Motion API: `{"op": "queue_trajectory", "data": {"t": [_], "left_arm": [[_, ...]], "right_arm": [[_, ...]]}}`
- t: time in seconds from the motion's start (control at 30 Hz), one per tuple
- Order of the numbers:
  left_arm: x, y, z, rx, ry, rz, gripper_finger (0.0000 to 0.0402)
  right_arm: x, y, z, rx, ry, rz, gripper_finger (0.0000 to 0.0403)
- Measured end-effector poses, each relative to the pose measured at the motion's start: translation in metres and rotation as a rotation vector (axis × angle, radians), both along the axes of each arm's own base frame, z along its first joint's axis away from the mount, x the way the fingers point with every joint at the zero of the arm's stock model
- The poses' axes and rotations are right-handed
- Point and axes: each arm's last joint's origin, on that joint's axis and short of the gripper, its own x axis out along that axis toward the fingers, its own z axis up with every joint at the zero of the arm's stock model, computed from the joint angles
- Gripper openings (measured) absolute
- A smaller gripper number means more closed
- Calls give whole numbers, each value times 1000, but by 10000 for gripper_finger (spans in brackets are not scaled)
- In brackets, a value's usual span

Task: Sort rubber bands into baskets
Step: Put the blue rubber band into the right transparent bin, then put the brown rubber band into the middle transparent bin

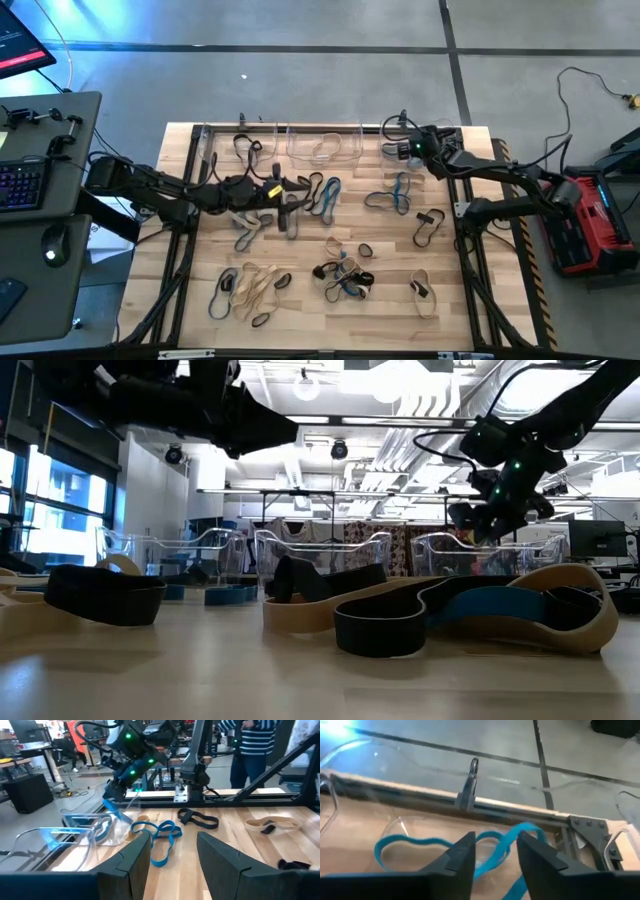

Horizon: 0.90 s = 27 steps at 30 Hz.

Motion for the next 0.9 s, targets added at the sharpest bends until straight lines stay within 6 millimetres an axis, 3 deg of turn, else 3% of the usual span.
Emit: {"op": "queue_trajectory", "data": {"t": [0.2,0.37,0.6,0.73,0.9], "left_arm": [[0,7,1,52,-2,42,155],[-1,11,1,34,3,64,155],[-1,12,-4,40,57,65,155],[-2,12,-10,24,110,65,155],[-5,15,-20,123,238,64,155]], "right_arm": [[5,5,1,-12,-5,19,155],[12,9,3,-41,10,66,108],[27,16,12,-120,-30,180,12],[35,22,16,-147,-35,246,10],[45,33,18,-135,-117,332,2]]}}
